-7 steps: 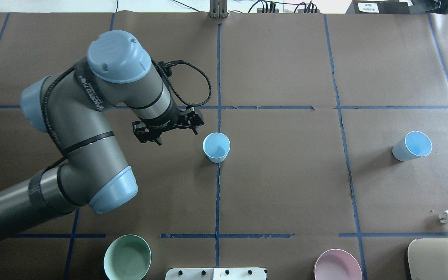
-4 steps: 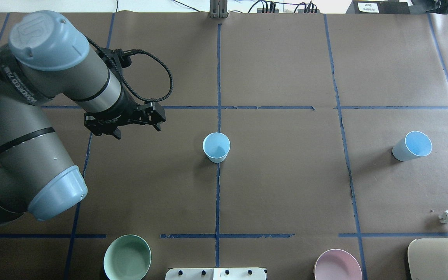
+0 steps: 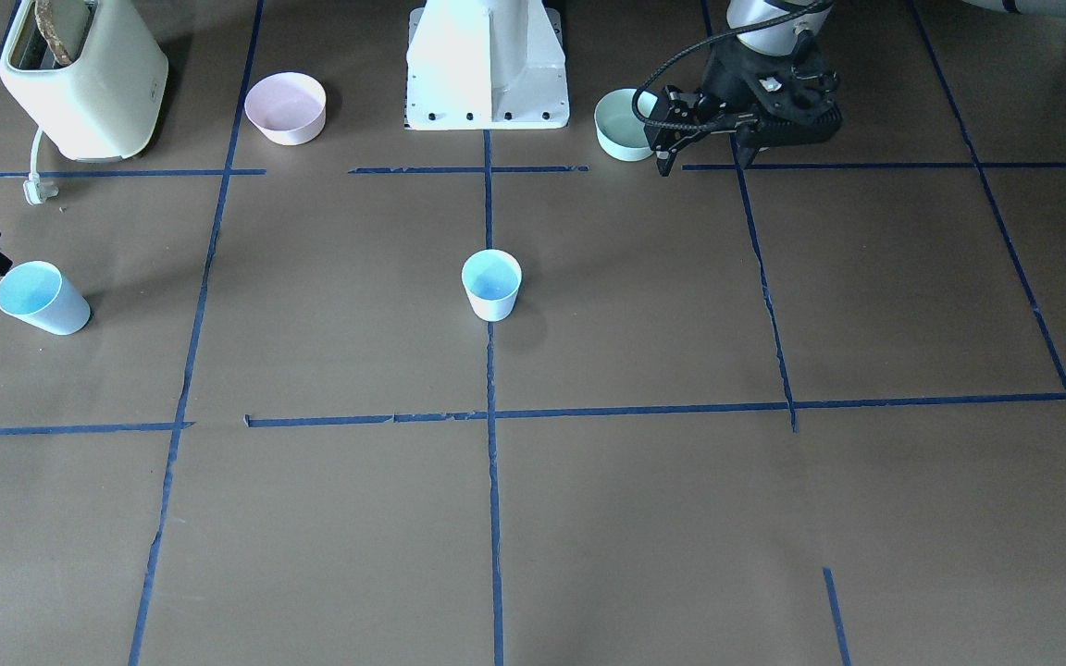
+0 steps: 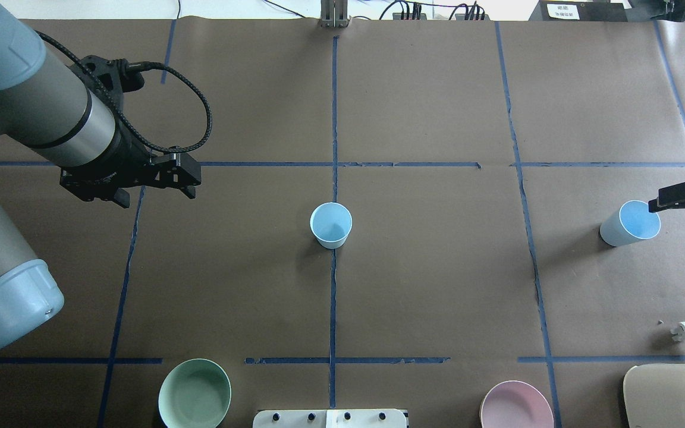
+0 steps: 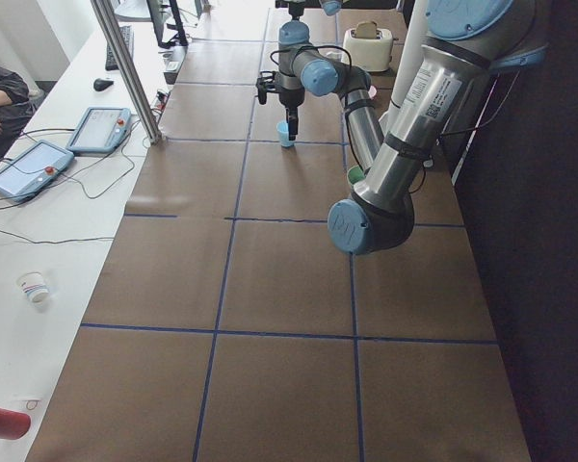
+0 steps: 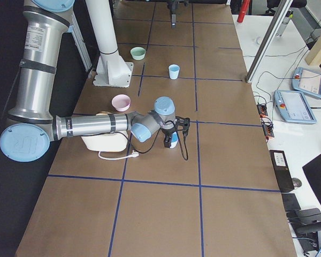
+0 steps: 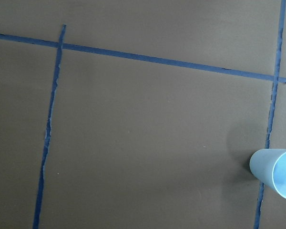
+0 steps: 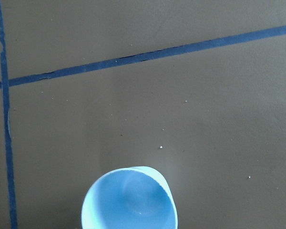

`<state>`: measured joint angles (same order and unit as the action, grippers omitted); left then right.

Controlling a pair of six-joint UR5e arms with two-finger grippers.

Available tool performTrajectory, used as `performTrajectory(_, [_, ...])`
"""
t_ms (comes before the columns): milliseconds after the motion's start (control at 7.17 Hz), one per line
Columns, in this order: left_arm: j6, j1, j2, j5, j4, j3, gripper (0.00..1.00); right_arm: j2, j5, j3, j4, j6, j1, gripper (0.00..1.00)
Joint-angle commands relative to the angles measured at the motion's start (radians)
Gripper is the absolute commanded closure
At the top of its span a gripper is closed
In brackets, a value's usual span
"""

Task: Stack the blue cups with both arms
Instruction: 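Withdraw the left gripper while the right gripper descends onto the other light blue cup, then grasp and lift the second light blue cup with the right gripper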

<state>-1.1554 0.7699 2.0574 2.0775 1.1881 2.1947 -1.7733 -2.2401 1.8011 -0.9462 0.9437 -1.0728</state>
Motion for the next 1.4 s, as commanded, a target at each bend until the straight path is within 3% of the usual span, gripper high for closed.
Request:
performTrajectory(0, [0.002,0.002,-0.005,-0.001,-0.002,0.008,0.00,0.009,0.019,-0.052,0.001,0.006,0.036,0.01])
performTrajectory(419, [0.002,0.000,-0.006,-0.002,-0.001,0.007,0.00,0.027,0.030,-0.080,0.001,0.007,0.063,0.04])
performTrajectory(698, [0.000,0.000,-0.008,-0.002,-0.001,0.010,0.00,0.034,0.030,-0.097,-0.002,0.012,0.068,0.77])
performTrajectory(837, [0.000,0.002,-0.010,-0.002,0.001,0.010,0.00,0.034,0.030,-0.095,-0.002,0.010,0.071,0.99])
performTrajectory(1116, [-0.003,0.002,-0.013,-0.002,0.001,0.019,0.00,0.080,0.008,-0.080,-0.017,0.059,0.070,1.00])
performTrajectory(1256, [-0.003,0.002,-0.013,-0.002,0.001,0.017,0.00,0.083,-0.024,-0.022,-0.023,0.099,0.048,1.00])
